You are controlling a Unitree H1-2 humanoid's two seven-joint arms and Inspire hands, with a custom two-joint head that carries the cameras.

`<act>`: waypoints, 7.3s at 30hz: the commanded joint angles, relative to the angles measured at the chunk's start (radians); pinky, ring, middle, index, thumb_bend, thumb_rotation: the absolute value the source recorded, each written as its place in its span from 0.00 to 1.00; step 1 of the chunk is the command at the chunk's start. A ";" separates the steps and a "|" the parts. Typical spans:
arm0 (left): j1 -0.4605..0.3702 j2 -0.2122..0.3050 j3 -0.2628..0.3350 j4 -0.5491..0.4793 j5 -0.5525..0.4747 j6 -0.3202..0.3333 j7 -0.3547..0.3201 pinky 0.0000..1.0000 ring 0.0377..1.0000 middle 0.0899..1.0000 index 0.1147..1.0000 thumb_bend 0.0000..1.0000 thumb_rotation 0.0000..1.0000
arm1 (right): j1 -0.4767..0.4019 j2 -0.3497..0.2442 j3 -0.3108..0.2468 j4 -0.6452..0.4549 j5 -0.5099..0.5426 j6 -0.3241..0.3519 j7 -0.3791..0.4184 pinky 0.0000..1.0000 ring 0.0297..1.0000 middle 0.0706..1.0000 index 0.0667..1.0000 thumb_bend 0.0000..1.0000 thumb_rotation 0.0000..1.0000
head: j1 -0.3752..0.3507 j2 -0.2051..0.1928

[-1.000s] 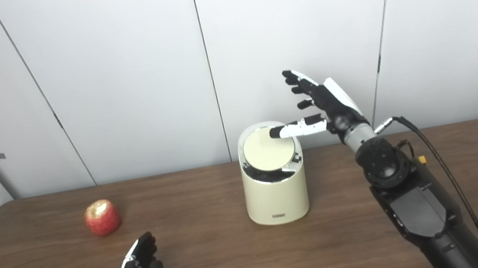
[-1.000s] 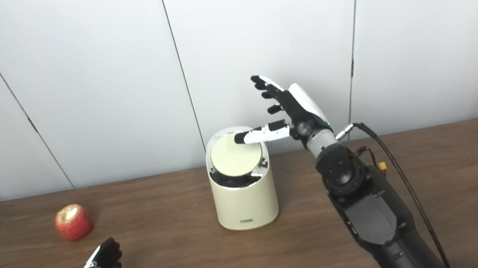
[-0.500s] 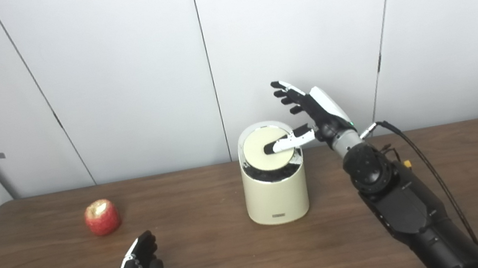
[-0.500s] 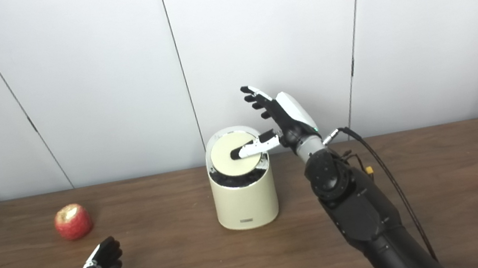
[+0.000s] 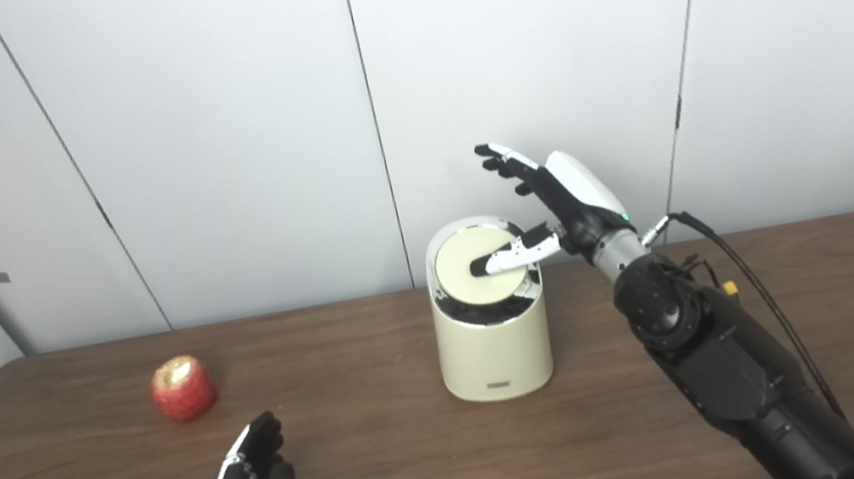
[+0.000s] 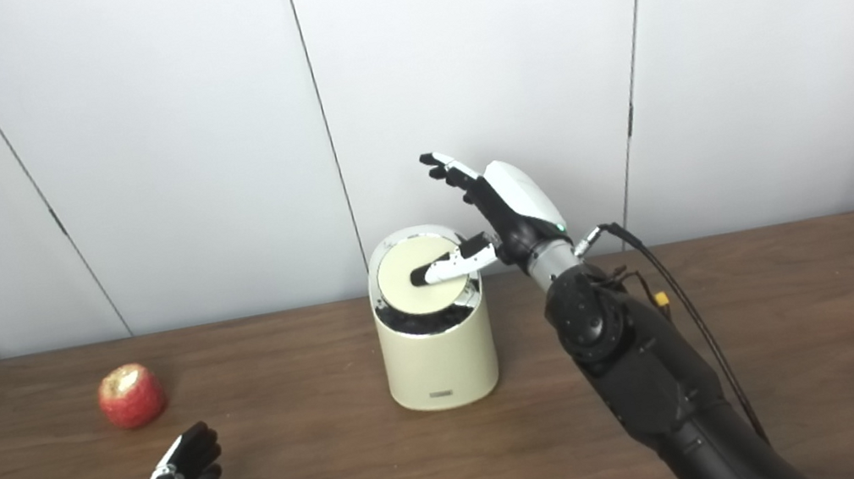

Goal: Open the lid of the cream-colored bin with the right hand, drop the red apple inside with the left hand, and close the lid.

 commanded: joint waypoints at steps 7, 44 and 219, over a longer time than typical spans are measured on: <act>0.056 -0.025 -0.013 0.084 -0.011 0.008 0.000 0.85 0.85 0.85 0.85 0.40 0.55 | -0.018 -0.039 0.024 -0.041 -0.060 0.020 0.026 0.76 0.85 0.86 0.90 1.00 0.23 | -0.003 0.016; 0.040 -0.028 -0.005 0.099 -0.015 0.014 0.007 0.83 0.85 0.84 0.85 0.46 0.55 | 0.135 0.013 -0.313 -0.399 0.374 0.217 0.127 0.71 0.81 0.88 0.89 0.49 0.57 | 0.004 0.027; -0.584 0.428 -0.022 0.201 0.447 0.516 0.138 0.38 0.43 0.45 0.40 0.48 0.00 | 0.717 0.015 -0.348 -0.715 0.507 0.144 0.154 0.93 0.96 0.94 0.97 0.35 1.00 | 0.274 0.053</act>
